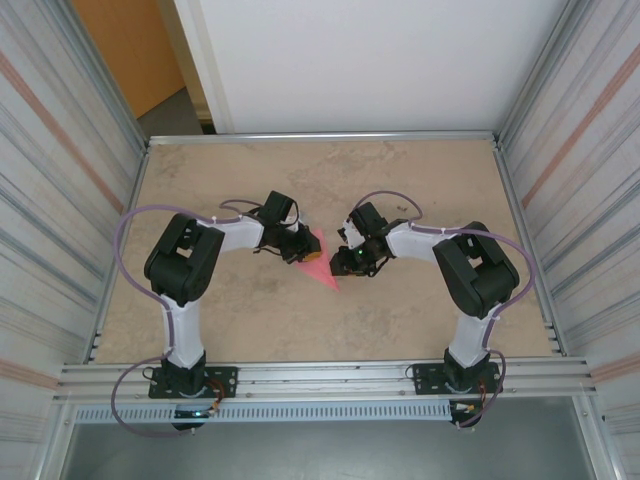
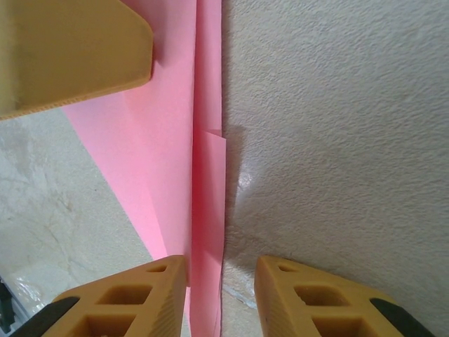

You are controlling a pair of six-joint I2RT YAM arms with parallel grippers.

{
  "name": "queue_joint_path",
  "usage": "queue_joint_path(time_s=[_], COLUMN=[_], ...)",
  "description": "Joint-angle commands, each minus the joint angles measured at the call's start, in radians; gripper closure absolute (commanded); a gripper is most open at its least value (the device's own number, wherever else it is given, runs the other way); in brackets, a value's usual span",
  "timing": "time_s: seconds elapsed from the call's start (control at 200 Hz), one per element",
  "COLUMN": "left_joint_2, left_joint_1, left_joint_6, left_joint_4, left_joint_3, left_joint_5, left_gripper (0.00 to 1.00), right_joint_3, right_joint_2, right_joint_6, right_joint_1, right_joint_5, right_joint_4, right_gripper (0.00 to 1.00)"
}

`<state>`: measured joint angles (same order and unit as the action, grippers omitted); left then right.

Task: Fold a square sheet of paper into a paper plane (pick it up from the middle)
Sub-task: Fourth fold the wing at the center of the table.

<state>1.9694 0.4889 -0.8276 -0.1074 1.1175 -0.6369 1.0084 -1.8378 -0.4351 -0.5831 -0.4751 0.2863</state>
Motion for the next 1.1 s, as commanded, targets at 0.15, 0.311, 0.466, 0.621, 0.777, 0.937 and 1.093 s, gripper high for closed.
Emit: queue_joint_path(time_s=[0.15, 0.311, 0.466, 0.621, 0.777, 0.937, 1.093], left_joint_2=[0.007, 0.015, 0.026, 0.036, 0.045, 0.050, 0.038], left_joint_1=[-0.004, -0.004, -0.004, -0.003, -0.003, -0.003, -0.003], left_joint_6=[-0.011, -0.011, -0.011, -0.010, -0.010, -0.005, -0.004], left_joint_4=[0.012, 0.017, 0.025, 0.019, 0.019, 0.014, 0.012], left_joint_3=[0.029, 0.027, 0.031, 0.036, 0.037, 0.038, 0.032], left_joint_5=[-0.030, -0.036, -0.045, -0.045, -0.046, -0.044, -0.041], left_gripper=[0.85, 0.85, 0.85, 0.85, 0.85, 0.85, 0.85], right_joint_3=[-0.031, -0.030, -0.028, -0.024, -0.023, -0.024, -0.027], right_joint_2=[-0.111, -0.117, -0.121, -0.125, -0.130, -0.129, -0.044], right_joint_6=[0.015, 0.012, 0.012, 0.011, 0.009, 0.006, -0.017], right_joint_1=[-0.040, -0.040, -0.040, -0.040, -0.042, -0.043, -0.032], right_joint_5=[0.057, 0.059, 0.059, 0.060, 0.059, 0.061, 0.056], right_joint_4=[0.019, 0.020, 0.023, 0.025, 0.027, 0.029, 0.015], right_gripper=[0.70, 0.71, 0.72, 0.72, 0.72, 0.73, 0.72])
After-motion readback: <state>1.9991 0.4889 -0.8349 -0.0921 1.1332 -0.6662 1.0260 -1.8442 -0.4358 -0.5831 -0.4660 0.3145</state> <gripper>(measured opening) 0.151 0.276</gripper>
